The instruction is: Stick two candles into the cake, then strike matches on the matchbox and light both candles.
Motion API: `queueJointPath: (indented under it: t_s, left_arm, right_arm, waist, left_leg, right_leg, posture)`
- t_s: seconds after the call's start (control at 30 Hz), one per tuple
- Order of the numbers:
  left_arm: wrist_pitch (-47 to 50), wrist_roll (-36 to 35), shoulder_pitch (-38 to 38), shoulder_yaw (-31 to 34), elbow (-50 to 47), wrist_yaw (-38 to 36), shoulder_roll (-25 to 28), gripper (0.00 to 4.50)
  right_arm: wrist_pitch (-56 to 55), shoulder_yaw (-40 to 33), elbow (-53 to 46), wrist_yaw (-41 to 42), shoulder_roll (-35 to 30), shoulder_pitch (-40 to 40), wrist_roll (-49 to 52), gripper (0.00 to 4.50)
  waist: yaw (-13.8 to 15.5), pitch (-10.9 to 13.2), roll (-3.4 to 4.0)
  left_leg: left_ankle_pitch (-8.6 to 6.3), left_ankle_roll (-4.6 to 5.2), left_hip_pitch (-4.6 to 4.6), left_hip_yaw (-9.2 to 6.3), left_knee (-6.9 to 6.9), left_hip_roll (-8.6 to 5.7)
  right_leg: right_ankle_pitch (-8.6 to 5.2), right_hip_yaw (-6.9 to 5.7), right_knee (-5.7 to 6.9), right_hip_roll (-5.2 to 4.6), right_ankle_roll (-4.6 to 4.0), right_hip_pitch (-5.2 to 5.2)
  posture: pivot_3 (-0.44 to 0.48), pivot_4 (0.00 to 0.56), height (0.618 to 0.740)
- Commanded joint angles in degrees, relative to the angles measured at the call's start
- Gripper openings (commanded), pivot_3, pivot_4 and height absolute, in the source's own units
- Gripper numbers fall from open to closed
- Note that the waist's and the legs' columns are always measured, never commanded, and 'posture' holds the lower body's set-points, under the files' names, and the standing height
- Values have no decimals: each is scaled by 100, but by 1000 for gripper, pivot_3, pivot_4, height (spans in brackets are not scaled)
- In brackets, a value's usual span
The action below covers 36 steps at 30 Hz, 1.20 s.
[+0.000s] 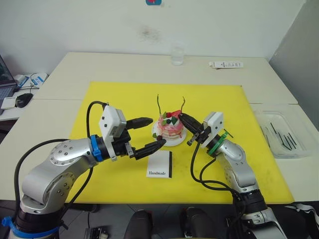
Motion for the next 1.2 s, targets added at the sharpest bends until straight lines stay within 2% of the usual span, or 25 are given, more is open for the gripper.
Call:
queueJointPath:
  t_s: [0.03,0.6,0.9,1.0,1.17,1.2]
  left_arm:
    - [-10,-95,-60,34,-177,1,14,4500]
    - [-113,-8,65,-49,-175,-62,-22,4500]
    - [-154,19,121,-85,-199,-60,-34,4500]
    - [-179,43,112,-101,-183,-79,-21,4500]
    - [-204,85,93,-132,-164,-107,-19,4500]
    - [-216,105,87,-149,-152,-115,-25,4500]
  right_arm:
    - [-202,-10,9,-49,21,57,-39,20]
    - [56,106,408,-312,103,174,-132,20]
    - [145,125,138,-288,125,108,-45,20]
    - [181,20,3,-362,167,42,53,661]
    - [296,35,-113,-393,150,-28,85,2416]
    - [316,49,-133,-380,145,-24,80,2657]
  waist:
    - [0,0,0]
    - [-3,-1,0]
    - [-3,-1,0]
    - [-3,-1,1]
    - [-5,-1,1]
    - [-5,-1,1]
  left_leg:
    - [0,0,0,0,0,0]
    - [0,0,4,1,0,1]
    - [0,0,8,1,0,1]
    - [0,0,8,1,0,1]
    - [0,0,7,1,-1,2]
    - [0,0,6,1,-1,2]
  right_leg:
    - [0,0,0,0,0,0]
    - [0,1,1,-1,0,3]
    - [2,1,2,-1,-3,5]
    - [2,2,2,-1,-3,5]
    - [2,2,1,-1,-3,4]
    - [2,3,1,-1,-3,3]
  posture:
    - [0,150,740]
    - [0,150,740]
    - [0,150,740]
    - [0,150,740]
    - [0,150,740]
    - [0,150,740]
